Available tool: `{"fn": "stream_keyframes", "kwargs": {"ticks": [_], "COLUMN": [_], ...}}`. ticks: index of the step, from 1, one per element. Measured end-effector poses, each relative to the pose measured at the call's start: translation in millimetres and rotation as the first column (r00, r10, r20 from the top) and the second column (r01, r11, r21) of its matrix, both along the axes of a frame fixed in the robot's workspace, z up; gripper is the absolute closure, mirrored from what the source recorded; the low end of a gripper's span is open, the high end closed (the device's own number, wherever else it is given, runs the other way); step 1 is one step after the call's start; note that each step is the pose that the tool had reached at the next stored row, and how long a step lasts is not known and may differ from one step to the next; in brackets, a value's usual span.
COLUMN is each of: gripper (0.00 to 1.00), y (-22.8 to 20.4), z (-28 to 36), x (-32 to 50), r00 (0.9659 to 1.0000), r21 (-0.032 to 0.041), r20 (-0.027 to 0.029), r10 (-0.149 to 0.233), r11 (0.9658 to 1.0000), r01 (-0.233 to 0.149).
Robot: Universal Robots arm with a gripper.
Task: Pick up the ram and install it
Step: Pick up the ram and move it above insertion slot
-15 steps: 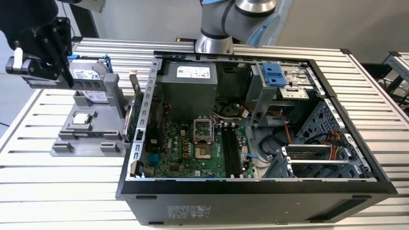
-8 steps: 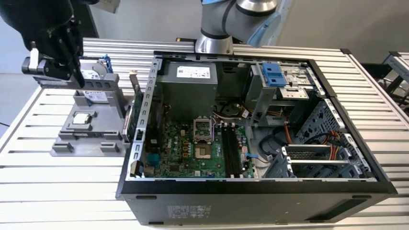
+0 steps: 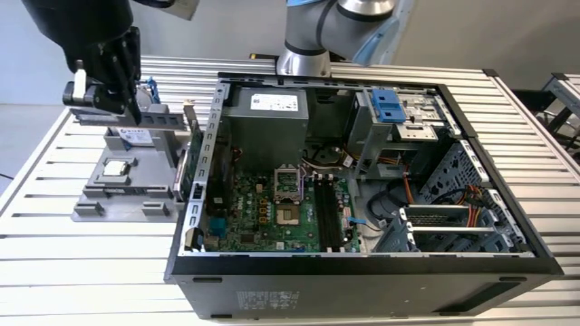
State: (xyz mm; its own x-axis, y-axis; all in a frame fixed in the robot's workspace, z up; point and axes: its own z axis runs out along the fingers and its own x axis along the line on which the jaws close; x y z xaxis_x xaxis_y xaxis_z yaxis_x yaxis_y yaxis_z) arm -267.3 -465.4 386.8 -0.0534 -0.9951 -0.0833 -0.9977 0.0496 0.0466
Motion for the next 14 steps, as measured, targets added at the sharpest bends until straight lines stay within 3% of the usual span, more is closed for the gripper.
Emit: {"fn": "stream_keyframes", "kwargs": {"ticks": [14], "gripper": [1.0], "y": [0.0], "z": [0.0], "x": [60.1], "r00": [1.0], "r21": [0.0], "r20": [-0.0096], "r10": [0.0], "r11": [1.0], "r01": [0.0]}}
